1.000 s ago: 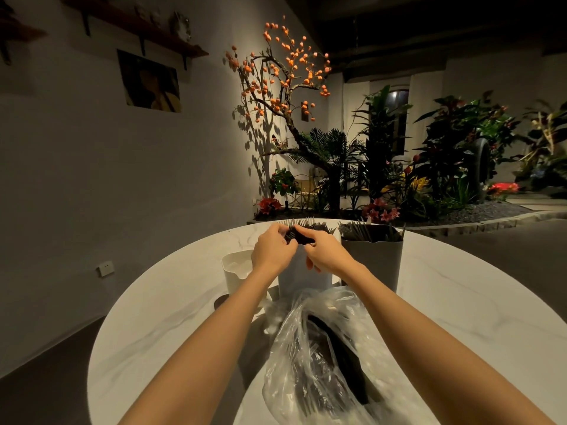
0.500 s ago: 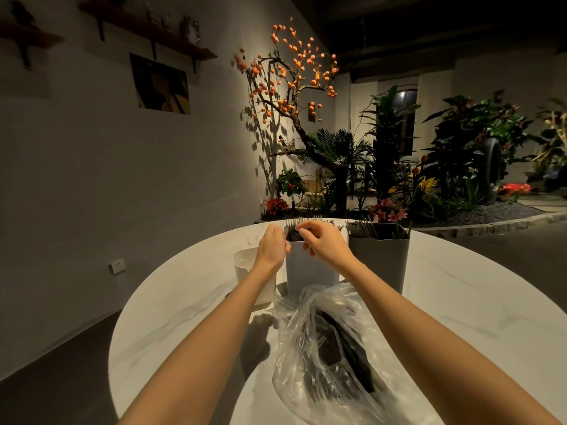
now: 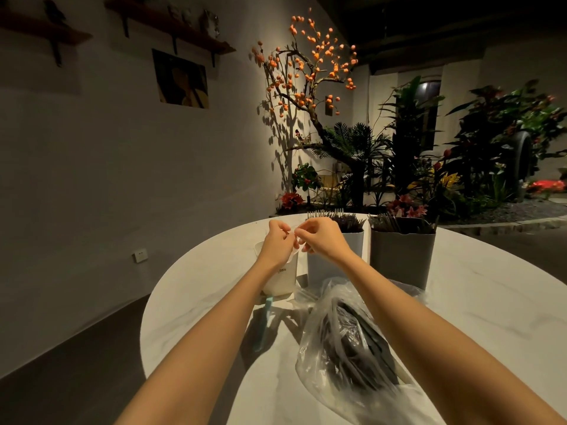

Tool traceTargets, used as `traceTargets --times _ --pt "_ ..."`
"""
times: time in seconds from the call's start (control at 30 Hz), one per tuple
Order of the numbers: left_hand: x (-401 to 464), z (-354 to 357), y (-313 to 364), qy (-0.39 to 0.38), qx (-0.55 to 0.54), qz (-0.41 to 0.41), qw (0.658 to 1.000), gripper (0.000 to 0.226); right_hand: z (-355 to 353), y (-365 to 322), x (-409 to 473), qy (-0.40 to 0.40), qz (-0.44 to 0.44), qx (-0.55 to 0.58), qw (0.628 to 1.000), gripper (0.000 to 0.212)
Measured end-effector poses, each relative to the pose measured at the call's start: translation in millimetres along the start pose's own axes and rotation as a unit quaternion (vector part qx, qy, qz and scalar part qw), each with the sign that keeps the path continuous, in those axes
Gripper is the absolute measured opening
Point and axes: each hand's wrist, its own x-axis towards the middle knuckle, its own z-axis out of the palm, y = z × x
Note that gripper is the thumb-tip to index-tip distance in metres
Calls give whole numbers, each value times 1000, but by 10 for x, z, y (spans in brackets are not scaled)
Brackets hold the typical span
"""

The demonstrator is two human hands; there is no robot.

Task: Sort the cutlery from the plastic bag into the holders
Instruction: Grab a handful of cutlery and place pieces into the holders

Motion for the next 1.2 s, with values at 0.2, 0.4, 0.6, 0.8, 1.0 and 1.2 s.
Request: traceTargets --times 0.2,0.4,0.6,0.8,1.0,1.2 --pt "50 -151 -129 30 -7 -22 999 12 170 -23 138 41 6 -8 999 15" --pt "150 -256 -380 74 54 -34 995 15 280 20 263 107 -27 -107 988 11" --pt "216 -251 -487 114 61 -35 991 18 388 28 320 59 -50 -218 973 21" --pt "276 -237 -562 130 58 -33 989 15 624 181 387 -12 -44 -229 972 28" --pt "264 -240 -573 114 54 -25 992 14 717 297 388 -56 -10 -237 970 25" --pt "205 -245 -459 112 58 7 992 12 500 195 346 -3 -22 -157 987 17"
